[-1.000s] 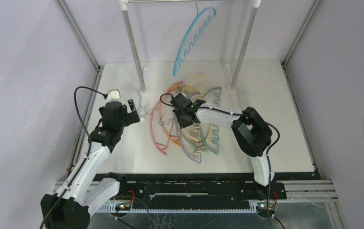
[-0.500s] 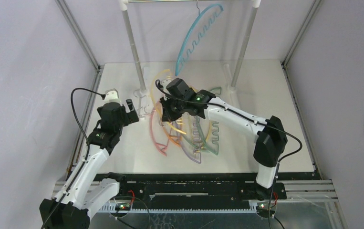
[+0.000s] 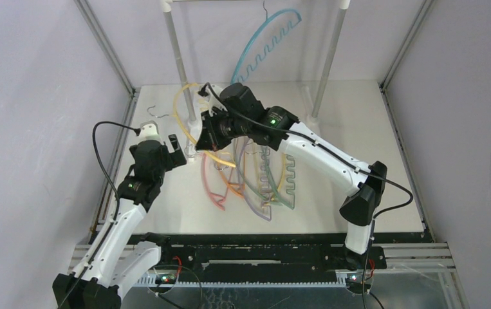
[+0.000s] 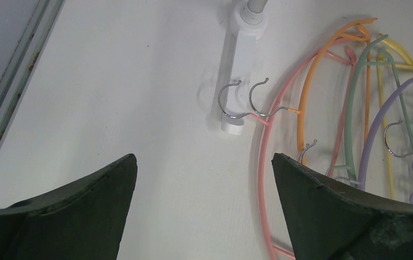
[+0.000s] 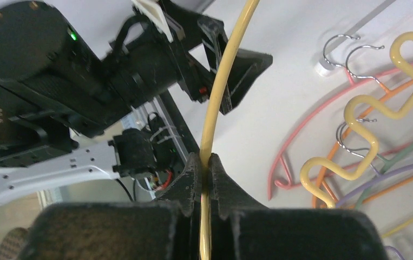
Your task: Organize the hangers
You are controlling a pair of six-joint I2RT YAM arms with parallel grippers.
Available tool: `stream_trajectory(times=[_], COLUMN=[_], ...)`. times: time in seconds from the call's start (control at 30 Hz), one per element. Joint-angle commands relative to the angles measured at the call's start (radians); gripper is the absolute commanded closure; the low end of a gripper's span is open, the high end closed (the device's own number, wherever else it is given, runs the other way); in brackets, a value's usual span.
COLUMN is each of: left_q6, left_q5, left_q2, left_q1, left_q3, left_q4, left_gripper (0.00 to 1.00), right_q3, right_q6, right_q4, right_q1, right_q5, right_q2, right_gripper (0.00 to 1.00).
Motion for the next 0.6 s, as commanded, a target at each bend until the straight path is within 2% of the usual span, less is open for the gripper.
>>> stream_trajectory(times=[0.0, 0.2, 0.37, 0.57], left_q6=[0.027, 0.025, 0.026, 0.026], left_q5=[-0.017, -0.020, -0.019, -0.018], left_q2=[-0.017, -0.033, -0.045, -0.051], left_q1=[0.003, 0.005, 0.006, 0.008], left_q3=[-0.011, -0.028, -0.036, -0.038], left_q4=[0.015, 0.019, 0.018, 0.018], left_gripper=[0.01, 0.00, 0.01, 0.01], right_q3=[0.099, 0.100, 0.022, -0.034], right_q6=[0.084, 0.048, 0.076, 0.083], right_q4=[0.111, 0.031, 0.077, 0.055], right_q1=[-0.015, -0.016, -0.017, -0.016], right_q5=[0.013, 0.093, 0.123, 0.187], right_q2=[-0.016, -0.032, -0.100, -0.182], right_gripper=[1.00, 1.00, 1.00, 1.00])
